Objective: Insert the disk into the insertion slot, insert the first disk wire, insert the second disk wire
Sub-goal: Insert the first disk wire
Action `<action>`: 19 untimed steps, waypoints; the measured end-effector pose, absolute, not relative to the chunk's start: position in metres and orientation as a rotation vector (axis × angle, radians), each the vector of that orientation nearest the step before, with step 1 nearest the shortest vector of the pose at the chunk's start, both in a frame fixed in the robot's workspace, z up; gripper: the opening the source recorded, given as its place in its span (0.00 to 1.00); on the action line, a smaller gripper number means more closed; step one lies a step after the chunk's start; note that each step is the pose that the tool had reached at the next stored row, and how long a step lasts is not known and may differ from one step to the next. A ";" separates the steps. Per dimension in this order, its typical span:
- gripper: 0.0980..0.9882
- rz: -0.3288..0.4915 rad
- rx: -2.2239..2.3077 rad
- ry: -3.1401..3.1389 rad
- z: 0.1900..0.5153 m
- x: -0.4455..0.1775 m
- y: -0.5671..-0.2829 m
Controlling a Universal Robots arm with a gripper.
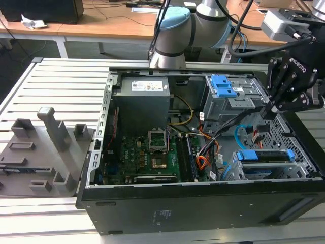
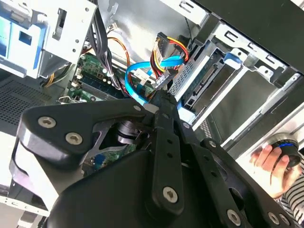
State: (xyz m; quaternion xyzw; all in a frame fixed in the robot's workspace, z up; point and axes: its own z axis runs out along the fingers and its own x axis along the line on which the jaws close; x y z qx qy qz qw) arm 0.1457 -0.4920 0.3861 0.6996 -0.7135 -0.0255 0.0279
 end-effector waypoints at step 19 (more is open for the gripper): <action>0.30 -0.022 2.108 -2.285 0.369 0.145 -0.490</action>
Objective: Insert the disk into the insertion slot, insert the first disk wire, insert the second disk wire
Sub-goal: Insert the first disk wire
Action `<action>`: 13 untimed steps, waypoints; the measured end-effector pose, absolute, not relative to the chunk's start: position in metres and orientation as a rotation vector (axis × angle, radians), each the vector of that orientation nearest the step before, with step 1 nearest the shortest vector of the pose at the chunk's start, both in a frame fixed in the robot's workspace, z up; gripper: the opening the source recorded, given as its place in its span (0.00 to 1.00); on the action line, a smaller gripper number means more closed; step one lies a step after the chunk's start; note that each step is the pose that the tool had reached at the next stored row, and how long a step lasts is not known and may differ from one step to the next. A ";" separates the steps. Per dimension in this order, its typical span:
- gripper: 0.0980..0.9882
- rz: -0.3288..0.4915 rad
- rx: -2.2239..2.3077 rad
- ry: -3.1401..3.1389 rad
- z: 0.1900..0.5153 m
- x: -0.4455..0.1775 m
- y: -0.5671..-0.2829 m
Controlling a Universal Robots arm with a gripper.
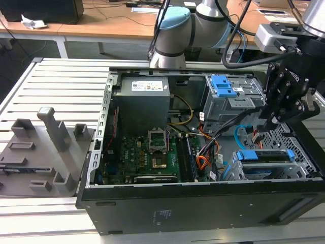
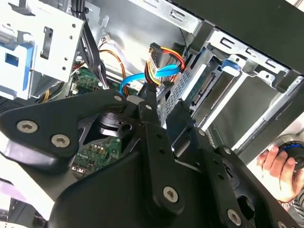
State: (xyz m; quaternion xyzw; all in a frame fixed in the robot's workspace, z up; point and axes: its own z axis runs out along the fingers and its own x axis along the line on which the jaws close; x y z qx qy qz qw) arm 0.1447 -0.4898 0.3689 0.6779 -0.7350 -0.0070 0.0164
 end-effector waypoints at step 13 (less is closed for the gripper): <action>0.21 -0.010 2.103 -2.280 0.352 0.145 -0.486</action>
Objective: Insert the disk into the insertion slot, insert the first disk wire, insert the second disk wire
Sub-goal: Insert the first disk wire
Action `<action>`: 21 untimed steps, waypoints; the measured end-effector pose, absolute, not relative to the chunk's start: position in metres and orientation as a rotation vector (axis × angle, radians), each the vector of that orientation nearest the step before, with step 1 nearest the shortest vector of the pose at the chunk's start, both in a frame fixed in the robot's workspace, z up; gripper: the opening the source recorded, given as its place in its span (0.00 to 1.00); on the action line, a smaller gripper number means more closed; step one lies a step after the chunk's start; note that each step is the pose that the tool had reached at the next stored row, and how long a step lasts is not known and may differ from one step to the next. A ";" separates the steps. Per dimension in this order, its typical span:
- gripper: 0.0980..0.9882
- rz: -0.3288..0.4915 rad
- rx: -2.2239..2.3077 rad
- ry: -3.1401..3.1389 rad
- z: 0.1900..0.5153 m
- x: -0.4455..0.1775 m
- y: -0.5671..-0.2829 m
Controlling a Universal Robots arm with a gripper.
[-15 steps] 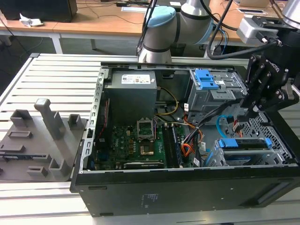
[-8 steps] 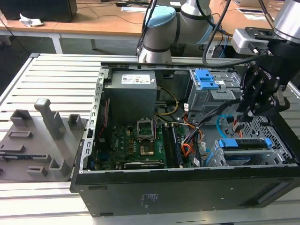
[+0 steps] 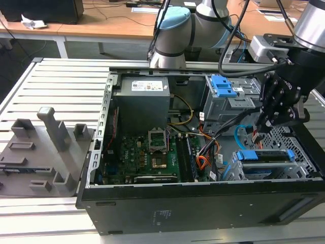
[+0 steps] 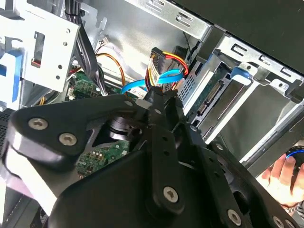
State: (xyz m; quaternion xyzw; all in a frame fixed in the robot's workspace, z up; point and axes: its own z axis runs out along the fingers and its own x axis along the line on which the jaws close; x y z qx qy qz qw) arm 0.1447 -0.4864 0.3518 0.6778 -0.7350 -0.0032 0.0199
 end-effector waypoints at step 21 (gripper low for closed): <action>0.09 -0.010 2.102 -2.279 0.344 0.156 -0.527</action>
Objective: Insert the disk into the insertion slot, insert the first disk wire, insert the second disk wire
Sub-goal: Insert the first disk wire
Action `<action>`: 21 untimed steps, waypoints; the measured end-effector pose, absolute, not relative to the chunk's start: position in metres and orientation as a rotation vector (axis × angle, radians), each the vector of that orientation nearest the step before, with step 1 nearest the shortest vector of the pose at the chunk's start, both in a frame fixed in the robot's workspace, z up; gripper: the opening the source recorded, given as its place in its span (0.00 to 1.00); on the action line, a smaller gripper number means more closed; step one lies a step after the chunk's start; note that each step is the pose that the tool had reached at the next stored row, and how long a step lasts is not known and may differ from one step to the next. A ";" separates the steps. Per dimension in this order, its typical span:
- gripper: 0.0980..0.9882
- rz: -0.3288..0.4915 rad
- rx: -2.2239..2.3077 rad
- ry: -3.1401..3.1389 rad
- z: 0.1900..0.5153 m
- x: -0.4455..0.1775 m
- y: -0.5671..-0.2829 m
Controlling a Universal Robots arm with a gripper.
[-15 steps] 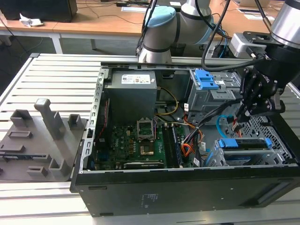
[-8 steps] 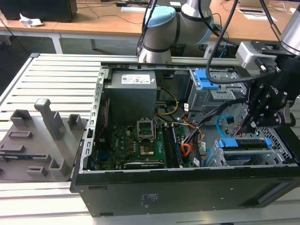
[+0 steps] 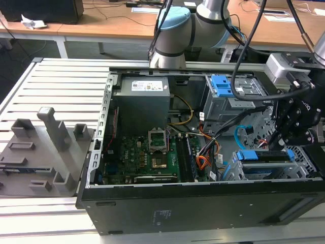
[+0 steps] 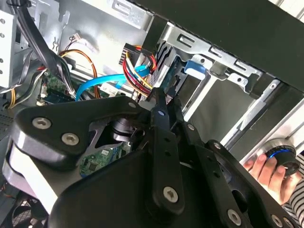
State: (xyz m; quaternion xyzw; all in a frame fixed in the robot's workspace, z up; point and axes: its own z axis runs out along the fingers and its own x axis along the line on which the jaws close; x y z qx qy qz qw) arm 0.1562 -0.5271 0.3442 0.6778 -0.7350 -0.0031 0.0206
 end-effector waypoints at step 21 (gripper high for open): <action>0.09 -0.015 2.104 -2.281 0.336 0.161 -0.533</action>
